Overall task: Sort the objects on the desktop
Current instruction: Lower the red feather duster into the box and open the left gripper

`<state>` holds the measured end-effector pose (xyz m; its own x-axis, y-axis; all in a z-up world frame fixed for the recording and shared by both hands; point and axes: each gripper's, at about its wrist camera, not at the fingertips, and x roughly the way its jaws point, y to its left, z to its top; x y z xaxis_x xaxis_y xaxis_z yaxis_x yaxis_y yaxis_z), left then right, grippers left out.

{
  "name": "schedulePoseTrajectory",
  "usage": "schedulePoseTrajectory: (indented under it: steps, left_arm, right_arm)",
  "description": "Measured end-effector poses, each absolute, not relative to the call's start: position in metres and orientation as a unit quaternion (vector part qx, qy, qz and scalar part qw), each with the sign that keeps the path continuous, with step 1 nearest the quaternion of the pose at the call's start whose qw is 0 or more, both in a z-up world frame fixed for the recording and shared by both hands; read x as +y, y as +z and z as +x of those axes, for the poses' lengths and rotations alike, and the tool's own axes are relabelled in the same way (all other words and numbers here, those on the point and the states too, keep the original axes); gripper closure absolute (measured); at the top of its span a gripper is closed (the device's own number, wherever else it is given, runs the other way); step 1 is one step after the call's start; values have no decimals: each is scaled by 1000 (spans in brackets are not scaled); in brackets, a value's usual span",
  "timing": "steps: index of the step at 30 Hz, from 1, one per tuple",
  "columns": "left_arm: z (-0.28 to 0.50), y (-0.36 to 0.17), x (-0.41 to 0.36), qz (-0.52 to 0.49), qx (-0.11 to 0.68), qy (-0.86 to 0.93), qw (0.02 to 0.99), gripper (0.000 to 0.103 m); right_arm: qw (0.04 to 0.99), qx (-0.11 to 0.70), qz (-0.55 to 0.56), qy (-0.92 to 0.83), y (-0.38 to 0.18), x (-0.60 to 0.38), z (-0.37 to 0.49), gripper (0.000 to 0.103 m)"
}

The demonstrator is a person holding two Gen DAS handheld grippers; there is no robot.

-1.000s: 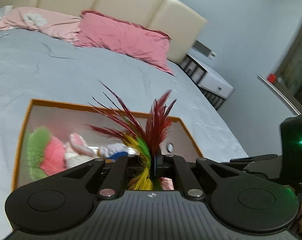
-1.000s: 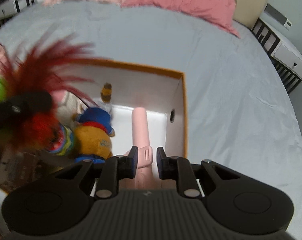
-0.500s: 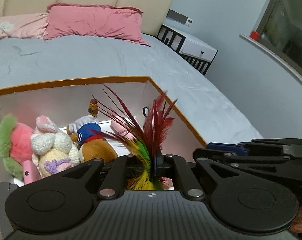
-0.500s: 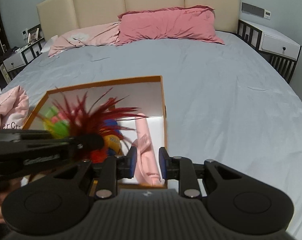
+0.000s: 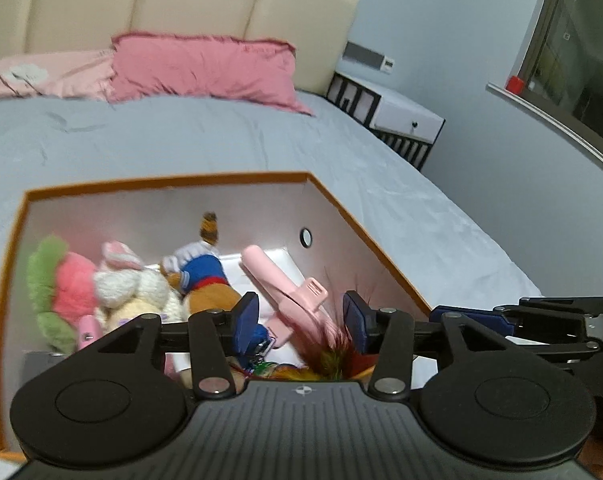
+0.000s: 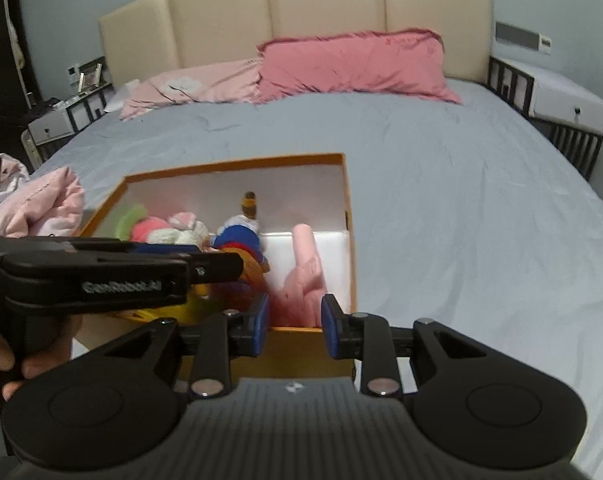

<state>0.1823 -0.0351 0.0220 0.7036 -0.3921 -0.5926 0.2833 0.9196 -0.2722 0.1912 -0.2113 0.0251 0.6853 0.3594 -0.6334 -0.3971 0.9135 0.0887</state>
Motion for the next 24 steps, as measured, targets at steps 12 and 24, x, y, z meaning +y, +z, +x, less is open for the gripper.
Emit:
schedulePoseTrajectory:
  steps: [12, 24]
  left_arm:
    - [128, 63, -14, -70, 295, -125, 945, 45]
    - [97, 61, -1, -59, 225, -10, 972, 14]
  right_arm:
    - [934, 262, -49, 240, 44, -199, 141, 58]
    - [954, 194, -53, 221, 41, -177, 127, 34]
